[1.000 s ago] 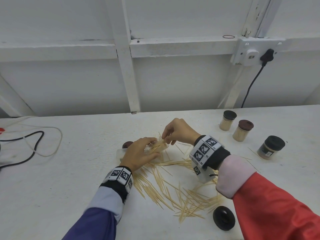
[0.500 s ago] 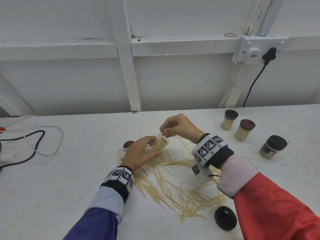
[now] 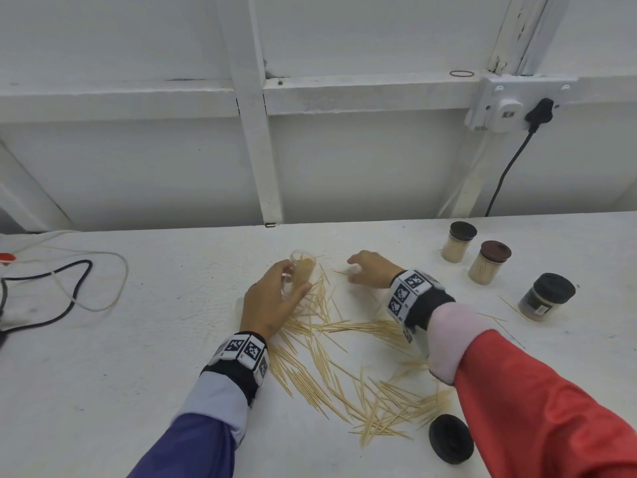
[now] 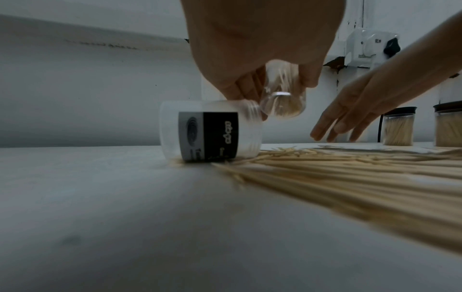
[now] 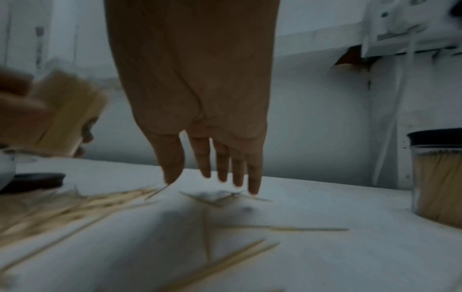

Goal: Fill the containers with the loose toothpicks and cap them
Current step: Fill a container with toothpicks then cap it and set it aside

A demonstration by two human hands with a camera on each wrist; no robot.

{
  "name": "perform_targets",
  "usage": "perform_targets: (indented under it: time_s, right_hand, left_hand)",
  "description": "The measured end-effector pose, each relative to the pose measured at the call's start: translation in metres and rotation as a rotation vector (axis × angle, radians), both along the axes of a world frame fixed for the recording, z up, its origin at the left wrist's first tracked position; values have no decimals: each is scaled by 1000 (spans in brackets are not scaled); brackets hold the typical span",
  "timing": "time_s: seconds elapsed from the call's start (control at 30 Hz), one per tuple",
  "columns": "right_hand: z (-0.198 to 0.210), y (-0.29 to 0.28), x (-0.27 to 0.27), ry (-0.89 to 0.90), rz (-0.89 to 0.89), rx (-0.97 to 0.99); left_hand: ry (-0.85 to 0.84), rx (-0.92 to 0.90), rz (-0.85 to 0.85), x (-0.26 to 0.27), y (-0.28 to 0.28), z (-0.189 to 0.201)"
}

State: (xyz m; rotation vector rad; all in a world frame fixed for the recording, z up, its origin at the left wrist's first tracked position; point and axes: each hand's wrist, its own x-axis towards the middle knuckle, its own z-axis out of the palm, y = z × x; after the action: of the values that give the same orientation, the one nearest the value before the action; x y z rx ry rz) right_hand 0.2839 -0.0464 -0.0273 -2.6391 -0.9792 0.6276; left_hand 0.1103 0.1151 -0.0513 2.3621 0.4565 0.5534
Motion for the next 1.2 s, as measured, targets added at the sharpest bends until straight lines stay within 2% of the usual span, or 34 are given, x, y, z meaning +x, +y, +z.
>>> perform_targets:
  time_s: [0.13,0.23,0.43,0.6,0.7,0.77,0.93,1.2]
  right_hand:
    - [-18,9,0,-172,-1,-139]
    - [-22,14,-1,-173,15,-215]
    - [-21,12,-4,-260,80,-69]
    - [-8,12,-14,-11,226,28]
    - [-2,21,-19,-59,216,92]
    - [-2,31,-23,-131,238,65]
    - [-16,48,-34,-170,430,-220]
    - [-17,30,-44,-283,546,-98]
  left_hand:
    - [2,-52,-14,1,1,-3]
    - [-7,-83,0,2,2,-4]
    - [2,-41,16,0,0,-2]
    - [32,29,72,0,-2,3]
    - [42,48,113,0,-1,3]
    - [42,50,130,-1,0,3]
    - [42,53,136,-1,0,4]
    - [56,66,109,1,-1,4]
